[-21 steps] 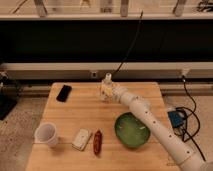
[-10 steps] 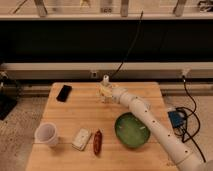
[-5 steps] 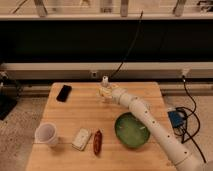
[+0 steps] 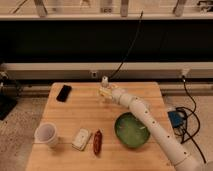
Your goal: Stand the bottle upright
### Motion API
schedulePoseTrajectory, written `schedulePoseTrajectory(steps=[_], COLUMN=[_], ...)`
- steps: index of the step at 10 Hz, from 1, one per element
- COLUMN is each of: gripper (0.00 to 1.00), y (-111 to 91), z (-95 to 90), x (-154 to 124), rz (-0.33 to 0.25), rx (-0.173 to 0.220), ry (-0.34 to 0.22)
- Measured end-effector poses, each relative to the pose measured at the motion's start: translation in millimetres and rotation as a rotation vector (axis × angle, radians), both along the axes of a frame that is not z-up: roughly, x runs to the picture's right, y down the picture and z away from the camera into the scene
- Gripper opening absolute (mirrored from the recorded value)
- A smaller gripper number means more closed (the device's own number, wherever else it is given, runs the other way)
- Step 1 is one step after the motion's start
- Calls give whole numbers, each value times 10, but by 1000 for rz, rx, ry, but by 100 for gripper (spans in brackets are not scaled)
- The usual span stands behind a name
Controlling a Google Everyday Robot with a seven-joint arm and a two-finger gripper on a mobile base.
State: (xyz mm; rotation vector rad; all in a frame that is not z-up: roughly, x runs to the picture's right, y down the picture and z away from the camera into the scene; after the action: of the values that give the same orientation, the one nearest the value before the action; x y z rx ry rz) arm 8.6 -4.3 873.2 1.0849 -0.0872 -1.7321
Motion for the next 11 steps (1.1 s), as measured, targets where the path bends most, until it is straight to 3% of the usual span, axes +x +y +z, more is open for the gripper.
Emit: schedulePoseTrajectory(steps=[4,11], gripper=[77,80], y=[-25,10], z=[-40,-53], x=[-58,-103], rz=[-12,-31], rx=[11,19], ry=[-9,-15])
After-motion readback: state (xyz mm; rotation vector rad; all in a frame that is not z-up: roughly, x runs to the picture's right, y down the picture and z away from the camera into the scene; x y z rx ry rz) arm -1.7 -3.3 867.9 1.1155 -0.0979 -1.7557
